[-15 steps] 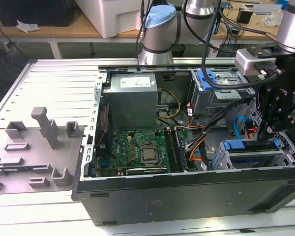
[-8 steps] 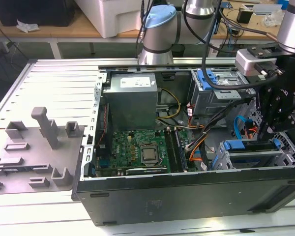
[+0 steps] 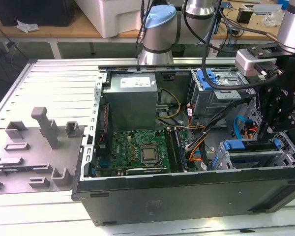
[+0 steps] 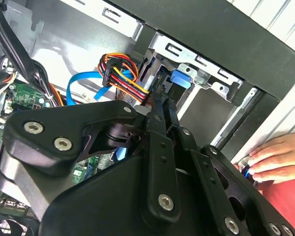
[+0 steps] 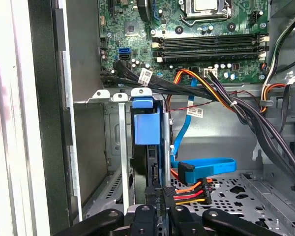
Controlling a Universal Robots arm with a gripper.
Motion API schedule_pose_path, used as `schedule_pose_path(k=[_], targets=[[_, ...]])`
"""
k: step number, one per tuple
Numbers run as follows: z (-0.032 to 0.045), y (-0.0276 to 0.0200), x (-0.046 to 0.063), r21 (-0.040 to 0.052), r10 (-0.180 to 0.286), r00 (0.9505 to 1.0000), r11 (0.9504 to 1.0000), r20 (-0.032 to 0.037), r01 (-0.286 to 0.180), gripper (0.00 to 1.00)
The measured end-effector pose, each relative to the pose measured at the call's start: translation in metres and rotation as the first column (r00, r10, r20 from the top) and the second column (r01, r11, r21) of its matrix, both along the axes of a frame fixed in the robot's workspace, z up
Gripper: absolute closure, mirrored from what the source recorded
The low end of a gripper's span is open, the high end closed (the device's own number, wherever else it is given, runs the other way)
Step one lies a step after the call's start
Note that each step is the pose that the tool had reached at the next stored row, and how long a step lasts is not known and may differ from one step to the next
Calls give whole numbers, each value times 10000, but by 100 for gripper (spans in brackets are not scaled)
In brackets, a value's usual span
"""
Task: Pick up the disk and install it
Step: 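Insert the first disk wire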
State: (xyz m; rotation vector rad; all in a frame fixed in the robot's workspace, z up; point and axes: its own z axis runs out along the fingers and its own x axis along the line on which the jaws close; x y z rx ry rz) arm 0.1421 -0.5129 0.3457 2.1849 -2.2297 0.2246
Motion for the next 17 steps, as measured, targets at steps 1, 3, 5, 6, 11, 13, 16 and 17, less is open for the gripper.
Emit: schedule_pose_path(k=[1,3,5,6,11,13,16,17], targets=[[0,0,0,0,0,10000,10000,0,0,83],[0,0,0,0,0,10000,10000,0,0,83],[0,-1,0,-1,0,10000,10000,0,0,83],[0,-1,0,0,0,10000,10000,0,0,83],[0,-1,0,70,1,10000,10000,0,-1,83],[0,-1,0,90,1,10000,10000,0,-1,83],[-1,-11,0,114,2,10000,9999,-1,-2,83],[0,-12,0,118,2,10000,9999,0,-2,83]])
